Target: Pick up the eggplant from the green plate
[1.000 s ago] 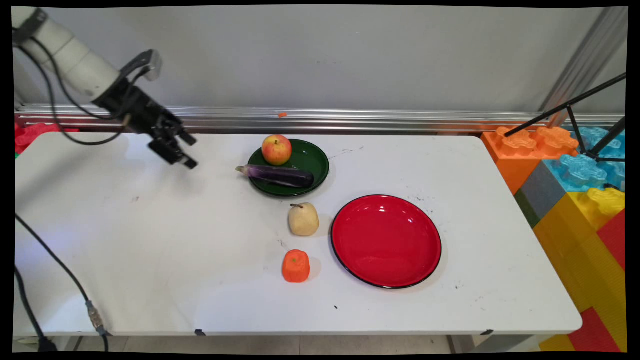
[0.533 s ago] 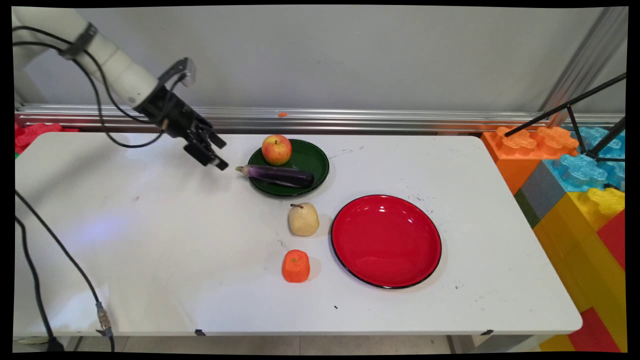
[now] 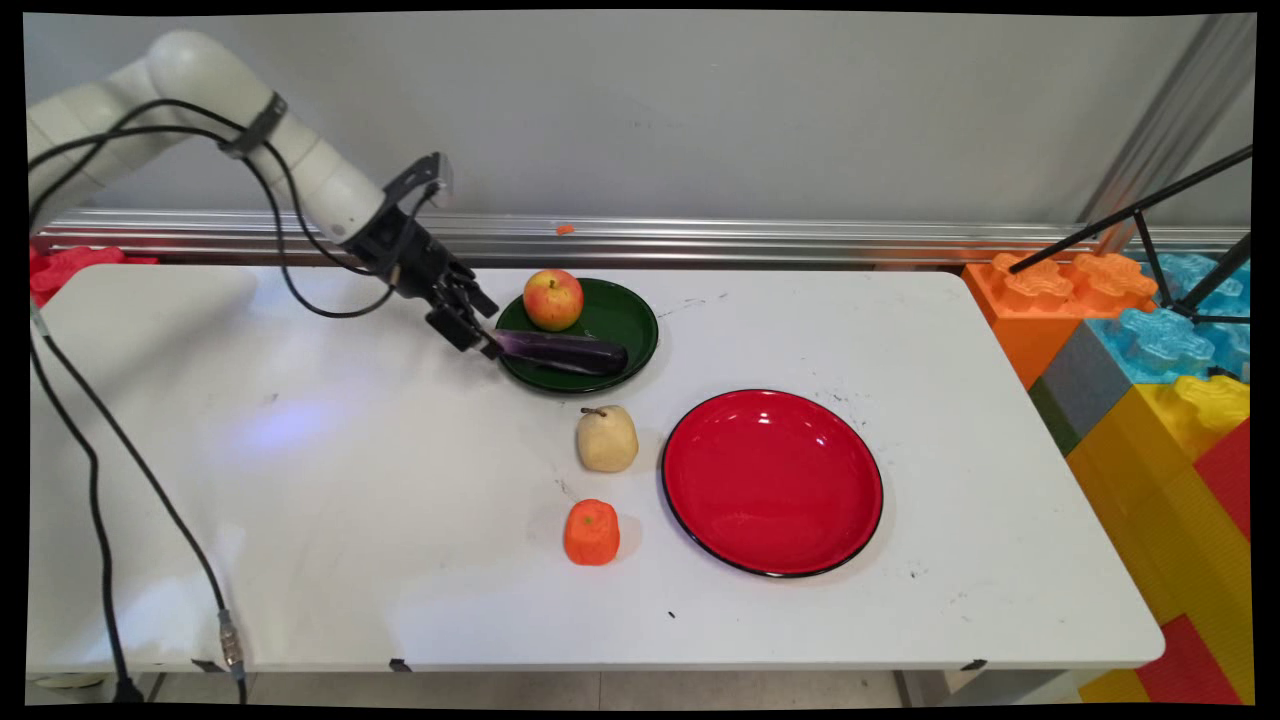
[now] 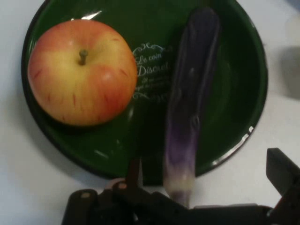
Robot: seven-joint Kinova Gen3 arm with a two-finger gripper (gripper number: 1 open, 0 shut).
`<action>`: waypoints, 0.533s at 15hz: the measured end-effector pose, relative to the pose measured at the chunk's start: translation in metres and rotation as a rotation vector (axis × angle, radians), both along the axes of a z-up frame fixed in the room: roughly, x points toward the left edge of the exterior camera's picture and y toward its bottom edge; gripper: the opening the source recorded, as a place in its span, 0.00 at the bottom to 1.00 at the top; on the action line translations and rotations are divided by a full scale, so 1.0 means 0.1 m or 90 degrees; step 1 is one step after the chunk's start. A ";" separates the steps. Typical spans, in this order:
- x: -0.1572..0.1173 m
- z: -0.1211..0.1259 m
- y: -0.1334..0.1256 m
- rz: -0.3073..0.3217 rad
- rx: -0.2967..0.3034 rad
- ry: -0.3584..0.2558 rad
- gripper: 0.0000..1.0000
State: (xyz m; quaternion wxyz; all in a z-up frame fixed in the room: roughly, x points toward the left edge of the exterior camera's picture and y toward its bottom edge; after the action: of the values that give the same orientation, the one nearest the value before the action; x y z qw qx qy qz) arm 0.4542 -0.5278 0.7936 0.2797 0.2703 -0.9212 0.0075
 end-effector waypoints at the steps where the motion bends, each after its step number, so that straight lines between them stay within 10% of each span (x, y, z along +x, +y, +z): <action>1: -0.03 -0.04 -0.04 -0.003 0.000 -0.001 1.00; 8: -0.15 -0.24 -0.20 -0.015 -0.001 -0.015 1.00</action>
State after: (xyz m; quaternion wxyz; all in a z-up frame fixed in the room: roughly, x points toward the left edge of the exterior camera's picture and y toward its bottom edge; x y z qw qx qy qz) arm 0.4393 -0.5481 0.7692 0.2695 0.2590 -0.9275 0.0078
